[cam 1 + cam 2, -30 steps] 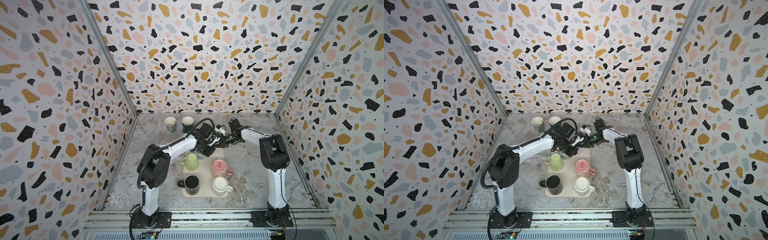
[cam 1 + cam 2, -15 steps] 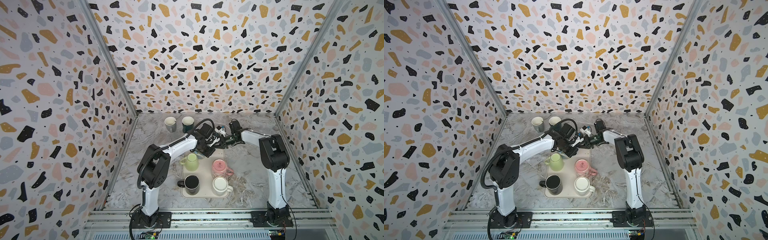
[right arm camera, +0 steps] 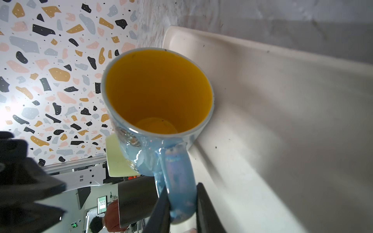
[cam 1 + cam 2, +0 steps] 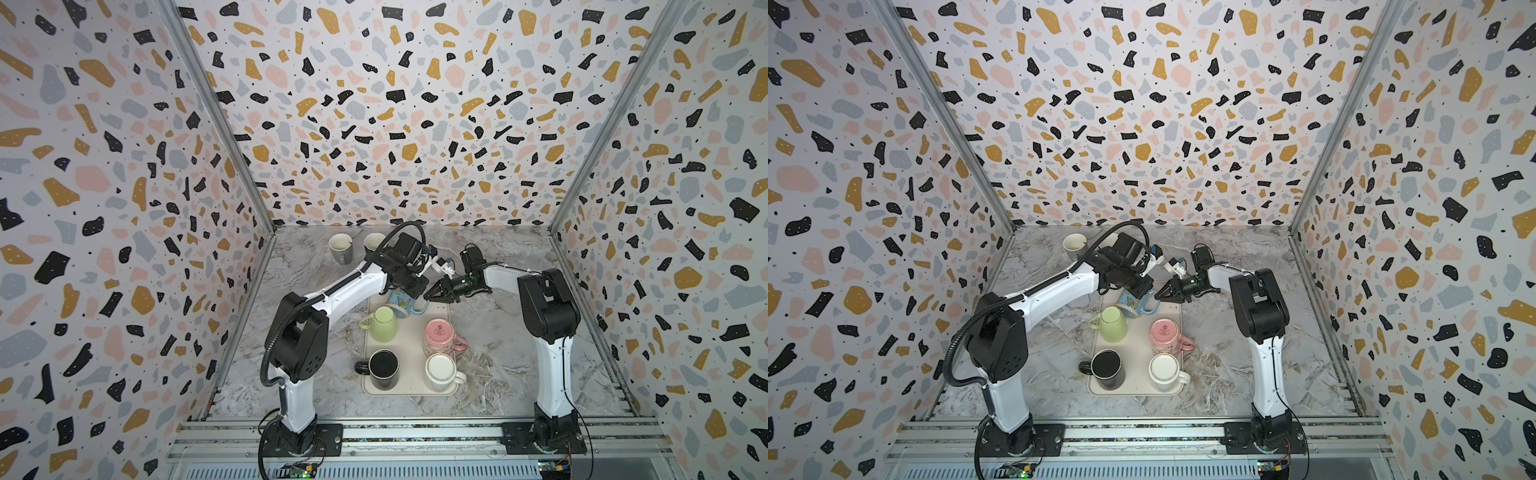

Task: Turn the mug right side up
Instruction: 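Hold the blue mug with both grippers and set it upright on the tray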

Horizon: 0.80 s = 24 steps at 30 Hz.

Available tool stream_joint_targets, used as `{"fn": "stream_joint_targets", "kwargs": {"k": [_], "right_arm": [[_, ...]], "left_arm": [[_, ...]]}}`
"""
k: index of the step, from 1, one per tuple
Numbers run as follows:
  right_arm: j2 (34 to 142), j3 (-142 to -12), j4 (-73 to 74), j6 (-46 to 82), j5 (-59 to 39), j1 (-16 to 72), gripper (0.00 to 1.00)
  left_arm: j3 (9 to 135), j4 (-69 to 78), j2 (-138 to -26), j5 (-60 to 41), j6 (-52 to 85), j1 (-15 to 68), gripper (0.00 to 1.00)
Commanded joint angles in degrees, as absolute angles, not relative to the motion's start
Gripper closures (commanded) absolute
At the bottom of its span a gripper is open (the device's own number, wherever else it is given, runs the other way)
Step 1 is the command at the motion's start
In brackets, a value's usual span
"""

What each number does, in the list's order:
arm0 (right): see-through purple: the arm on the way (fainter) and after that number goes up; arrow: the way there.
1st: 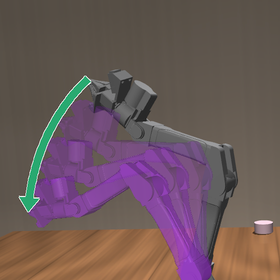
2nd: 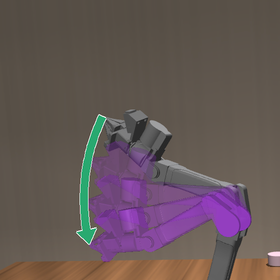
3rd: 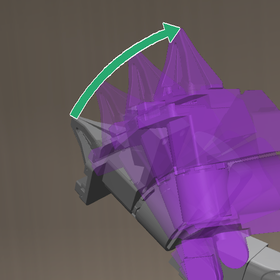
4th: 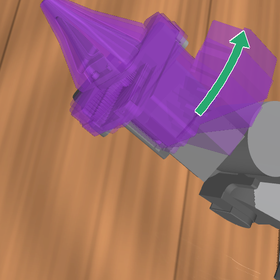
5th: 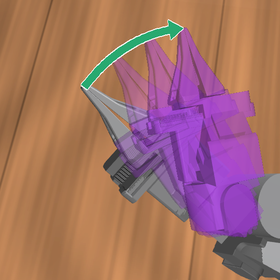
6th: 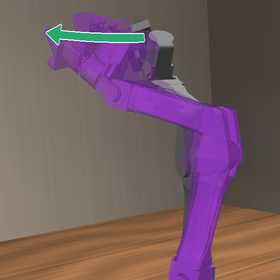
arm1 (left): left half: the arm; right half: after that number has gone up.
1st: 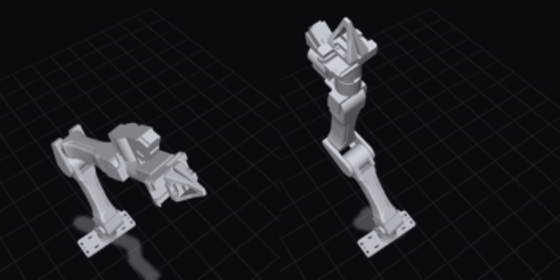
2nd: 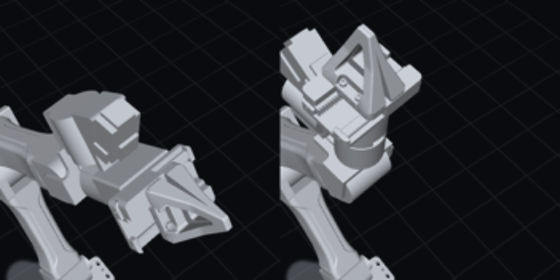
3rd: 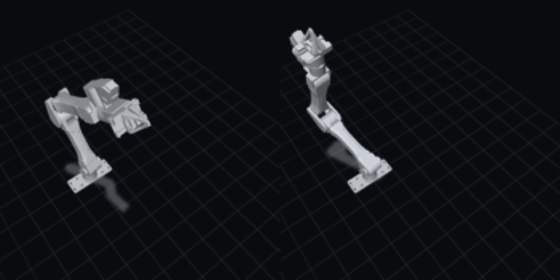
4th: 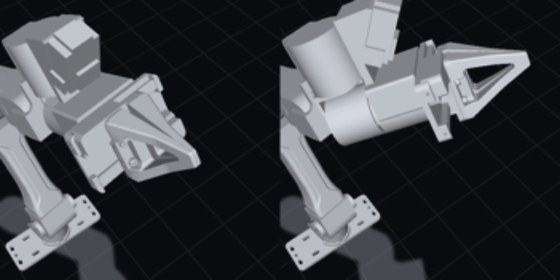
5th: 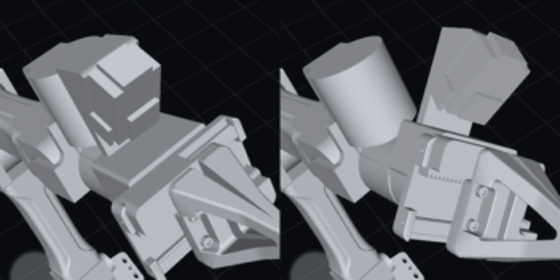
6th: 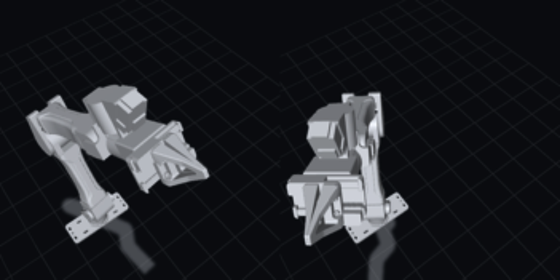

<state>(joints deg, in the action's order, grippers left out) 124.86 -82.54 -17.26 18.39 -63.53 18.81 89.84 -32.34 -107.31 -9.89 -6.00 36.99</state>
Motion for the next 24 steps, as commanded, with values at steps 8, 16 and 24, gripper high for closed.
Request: {"fn": "stream_joint_targets", "kwargs": {"k": [8,16,24], "right_arm": [[118.95,-83.25,-9.60,21.47,-63.54,18.46,1.00],[116.02,-83.40,-6.92,22.11,-63.21,18.47,1.00],[112.49,-82.67,-5.88,20.19,-60.15,18.63,1.00]], "left_arm": [[91.41,-30.85,-103.13,-7.55,-5.97,37.00,0.85],[91.93,-29.68,-99.66,-3.84,-4.62,36.74,0.86],[91.85,-28.16,-97.28,-2.38,-3.25,36.04,0.86]]}}
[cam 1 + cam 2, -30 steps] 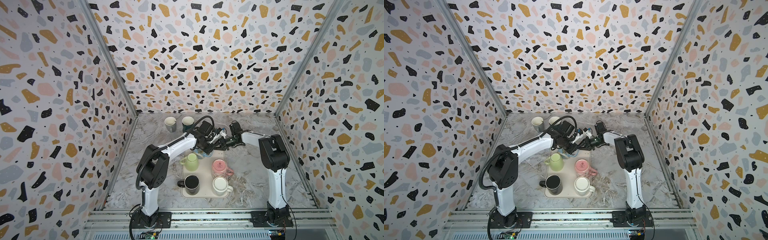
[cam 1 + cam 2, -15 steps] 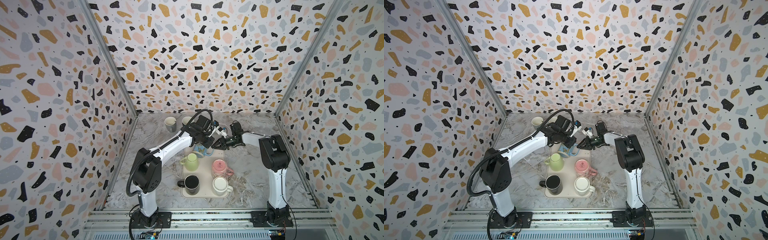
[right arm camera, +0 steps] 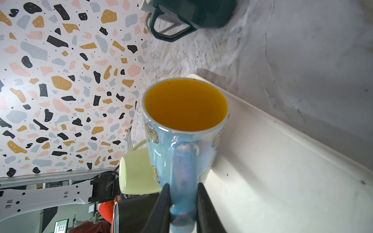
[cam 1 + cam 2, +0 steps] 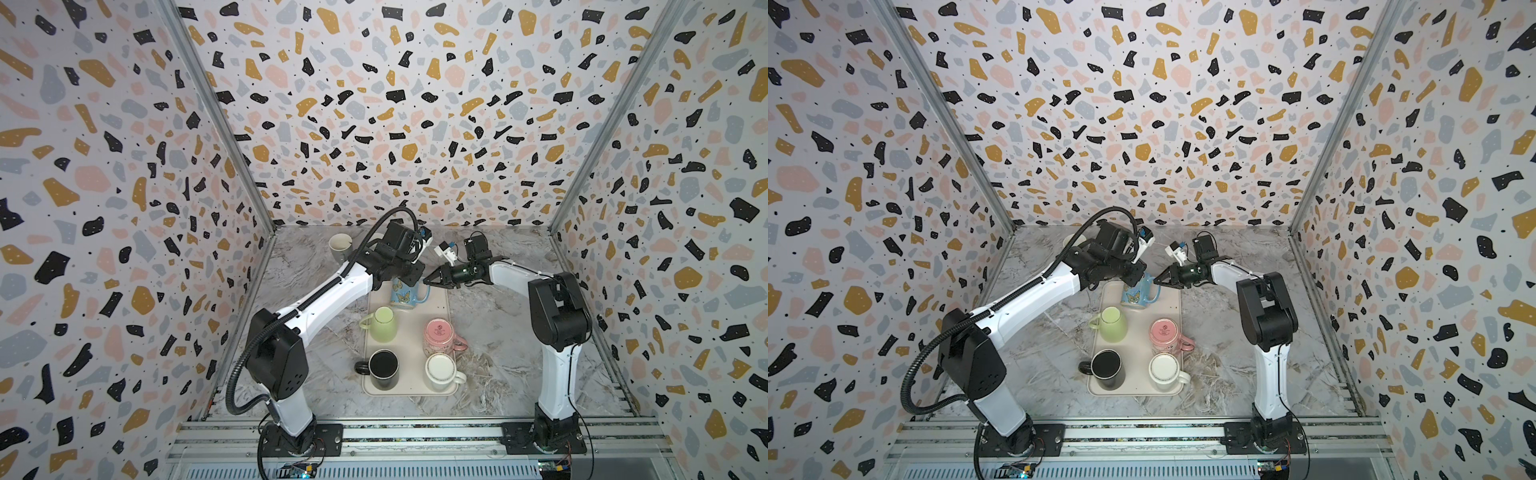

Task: Turn the mug right side up
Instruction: 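Hold the blue mug with both grippers and set it upright on the tray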

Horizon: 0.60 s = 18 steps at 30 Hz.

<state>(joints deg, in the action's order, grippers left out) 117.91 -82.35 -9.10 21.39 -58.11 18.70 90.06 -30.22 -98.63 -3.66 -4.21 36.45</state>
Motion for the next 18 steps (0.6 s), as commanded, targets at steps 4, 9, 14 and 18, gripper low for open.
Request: {"fn": "stream_joint_targets", "kwargs": {"k": [4,9,14,18], "right_arm": [[111.28,-82.16,-5.18,19.42,-58.75,18.69,1.00],[110.28,-81.92,-5.08,17.94,-57.31,18.89,1.00],[109.36,-80.64,-3.81,16.98,-56.95,19.14,1.00],[108.91,-79.08,-1.94,17.29,-57.29,19.32,1.00]], "left_arm": [[91.41,-27.47,-96.53,-2.20,-2.86,35.69,0.86],[90.81,-26.88,-95.97,-2.10,-2.54,35.38,0.86],[90.37,-26.42,-95.75,-2.11,-2.21,35.11,0.86],[90.02,-26.15,-95.70,-2.11,-1.89,34.90,0.86]]}}
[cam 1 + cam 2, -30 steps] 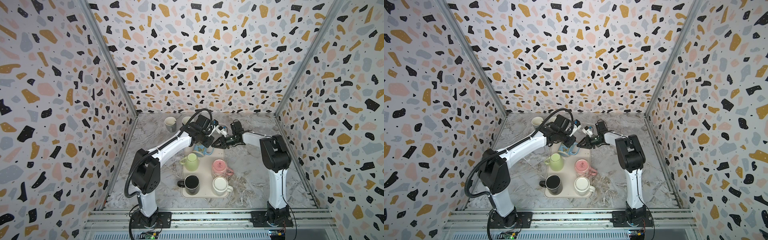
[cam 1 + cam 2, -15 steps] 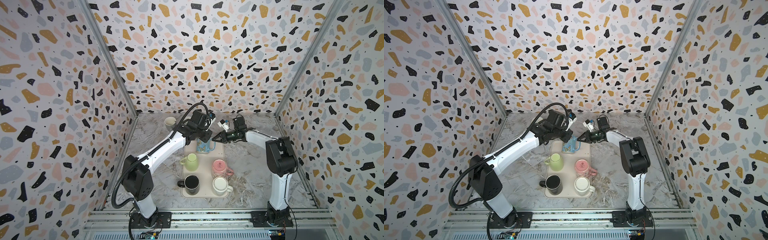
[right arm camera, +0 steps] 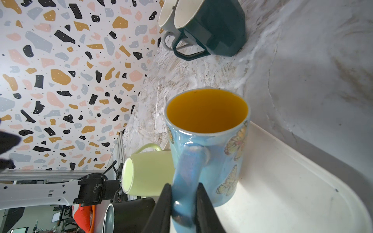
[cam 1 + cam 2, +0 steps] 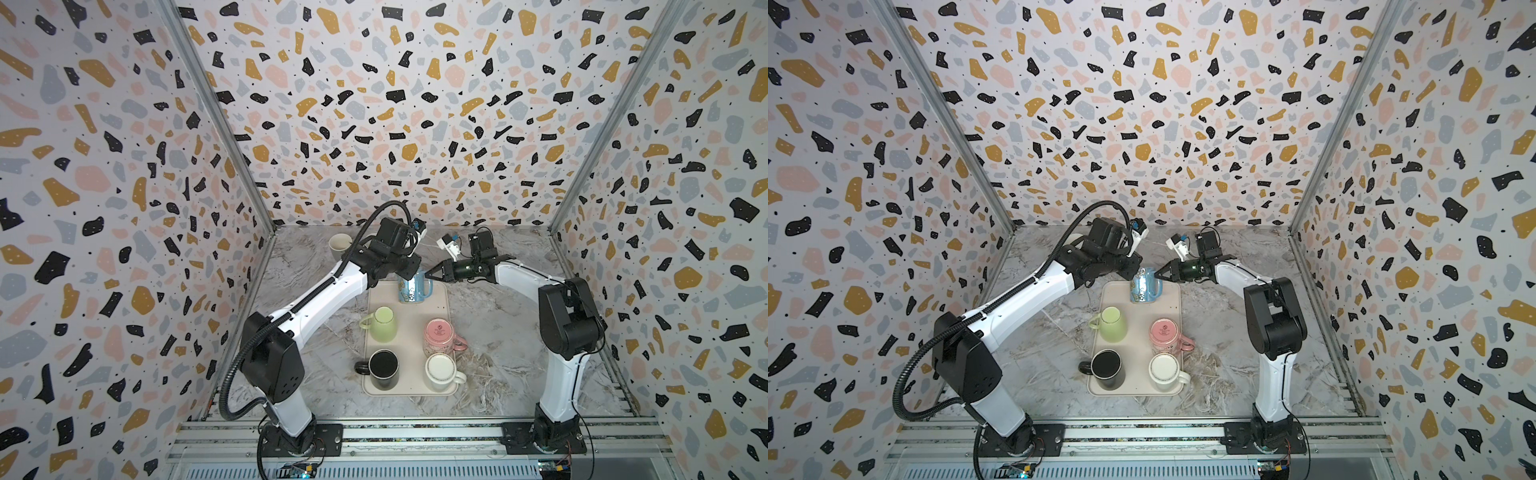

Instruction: Turn the mug right side up

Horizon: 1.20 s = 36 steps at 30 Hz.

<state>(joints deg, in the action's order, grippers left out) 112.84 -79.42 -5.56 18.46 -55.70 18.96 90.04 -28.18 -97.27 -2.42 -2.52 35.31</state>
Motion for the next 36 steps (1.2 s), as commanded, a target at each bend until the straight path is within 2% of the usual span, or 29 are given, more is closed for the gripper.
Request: {"fn": "stream_joint_targets", "kwargs": {"k": [1,15,27,36], "right_arm": [[108.93,-78.78,-1.84,17.26,-57.52,19.34,1.00],[105.73,-71.31,-1.08,11.85,-55.35,20.74,1.00],[106.07,-70.63,-8.14,4.62,-46.32,22.22,1.00],[106.59,-70.31,-10.45,2.66,-43.29,22.37,1.00]], "left_arm": [[90.00,-26.14,-95.68,-2.19,-1.81,34.89,0.86],[88.77,-25.38,-97.80,-5.45,0.01,34.87,0.87],[87.98,-25.31,-97.58,-5.62,0.26,34.89,0.87],[87.10,-24.75,-97.43,-5.71,0.36,34.89,0.87]]}}
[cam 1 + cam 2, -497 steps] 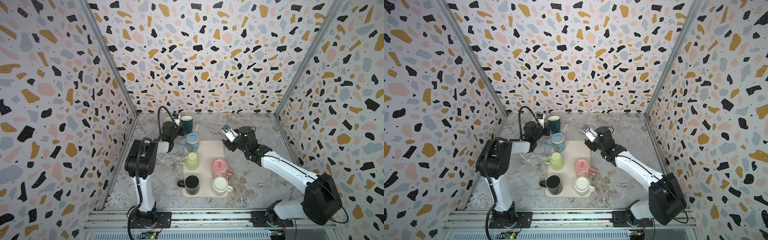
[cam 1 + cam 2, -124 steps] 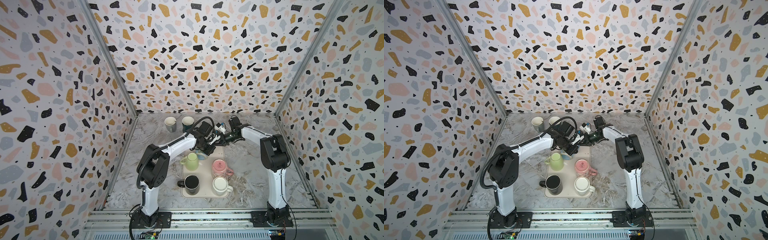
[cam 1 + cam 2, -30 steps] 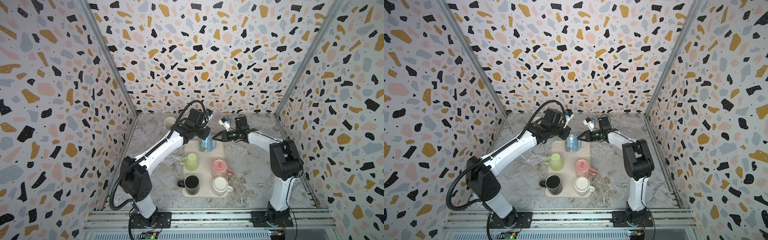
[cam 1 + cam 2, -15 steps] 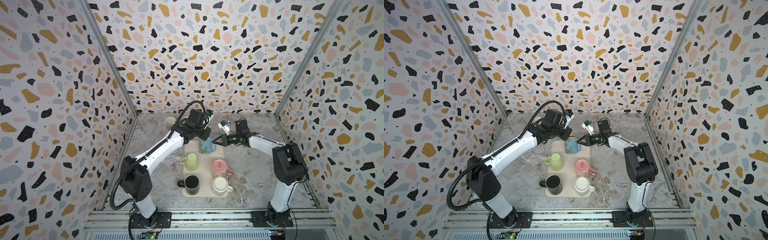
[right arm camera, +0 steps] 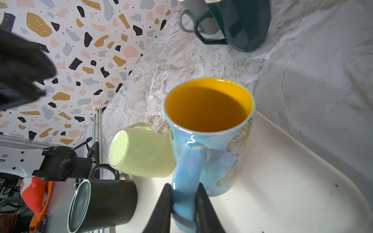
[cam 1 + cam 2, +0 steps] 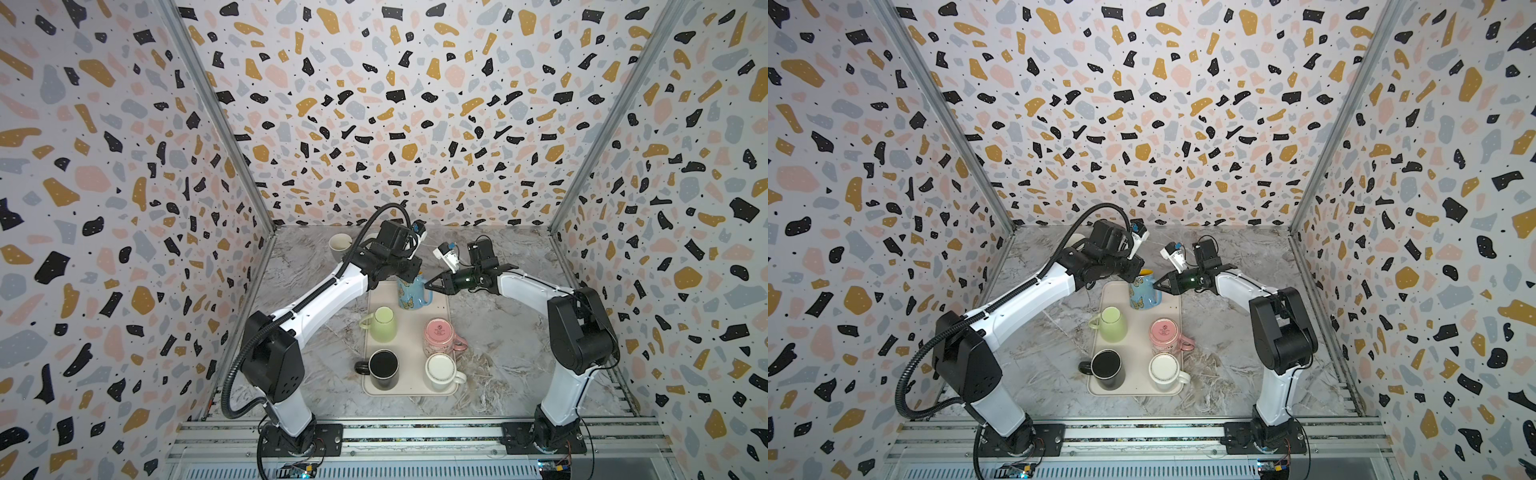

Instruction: Turn the mug right side up

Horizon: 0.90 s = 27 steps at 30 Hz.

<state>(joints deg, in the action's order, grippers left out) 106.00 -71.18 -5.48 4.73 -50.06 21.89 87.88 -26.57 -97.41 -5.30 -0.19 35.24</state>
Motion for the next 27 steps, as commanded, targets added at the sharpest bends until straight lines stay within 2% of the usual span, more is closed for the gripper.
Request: {"fn": "stream_joint_targets", "kwargs": {"k": [1,27], "right_arm": [[106.82,-70.42,-10.83,2.40,-43.08,22.42,1.00],[110.71,-73.40,-16.38,-0.36,-38.85,23.82,1.00]], "left_arm": [[86.97,-24.84,-97.48,-5.54,0.38,34.85,0.87],[85.30,-24.69,-96.86,-5.02,0.37,34.77,0.88]]}}
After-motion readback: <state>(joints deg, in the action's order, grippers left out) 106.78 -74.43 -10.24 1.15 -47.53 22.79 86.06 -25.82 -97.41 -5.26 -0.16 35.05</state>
